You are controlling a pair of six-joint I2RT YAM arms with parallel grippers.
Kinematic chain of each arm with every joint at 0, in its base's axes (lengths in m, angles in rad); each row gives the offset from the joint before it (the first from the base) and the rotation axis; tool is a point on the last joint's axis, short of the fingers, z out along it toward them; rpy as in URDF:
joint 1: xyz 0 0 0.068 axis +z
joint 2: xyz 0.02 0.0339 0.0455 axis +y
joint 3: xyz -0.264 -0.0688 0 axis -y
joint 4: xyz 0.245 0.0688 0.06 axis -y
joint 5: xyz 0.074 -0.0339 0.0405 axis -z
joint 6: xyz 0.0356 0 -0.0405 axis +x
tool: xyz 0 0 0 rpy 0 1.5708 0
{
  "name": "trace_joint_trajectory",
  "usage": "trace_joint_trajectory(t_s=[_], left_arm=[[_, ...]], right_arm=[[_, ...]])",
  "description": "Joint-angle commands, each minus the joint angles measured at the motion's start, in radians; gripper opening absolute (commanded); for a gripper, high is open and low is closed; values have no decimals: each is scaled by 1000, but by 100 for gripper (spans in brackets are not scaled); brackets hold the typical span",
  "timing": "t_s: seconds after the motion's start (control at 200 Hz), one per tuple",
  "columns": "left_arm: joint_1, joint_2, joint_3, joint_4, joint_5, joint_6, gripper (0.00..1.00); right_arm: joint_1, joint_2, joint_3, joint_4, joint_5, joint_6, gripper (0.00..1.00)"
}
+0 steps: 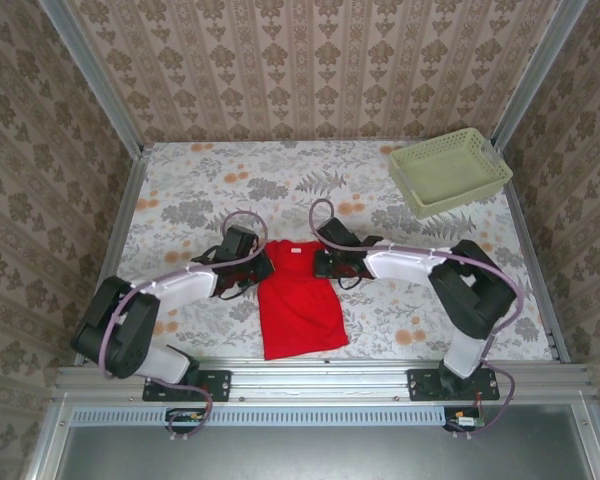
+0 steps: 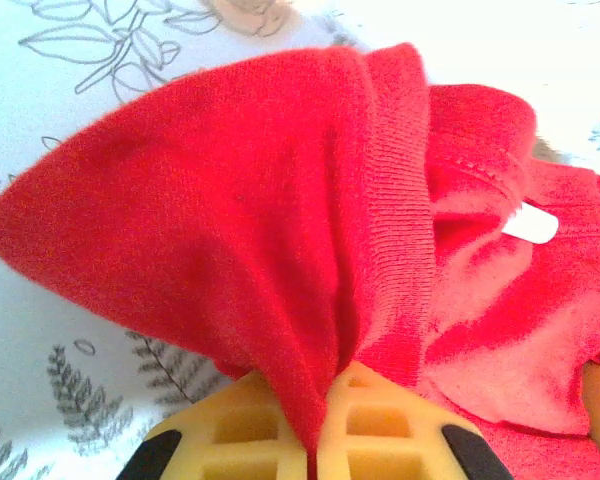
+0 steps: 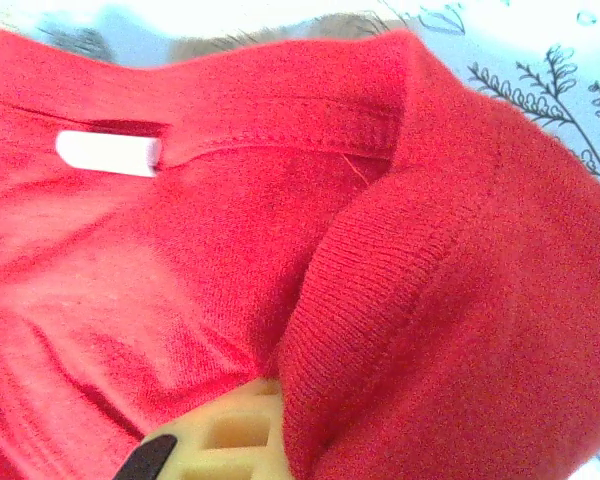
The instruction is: Fold the inside-out t-shirt
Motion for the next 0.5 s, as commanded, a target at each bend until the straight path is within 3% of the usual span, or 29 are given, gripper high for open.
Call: trace_joint_trajectory(t_s=[0.0, 0.225, 0.39, 0.495], left_arm=[[2, -89, -7, -38, -8, 46, 0], [54, -163, 119, -70, 11, 132, 0], [187, -101, 340, -73, 60, 218, 0], [226, -18, 510, -60, 88, 294, 0]], right_arm=[[-29, -117, -35, 77, -18, 28, 0], [-115, -195, 18, 108, -74, -7, 0], [-192, -119, 248, 75, -78, -90, 0], [-234, -29, 417, 87, -81, -133, 0]])
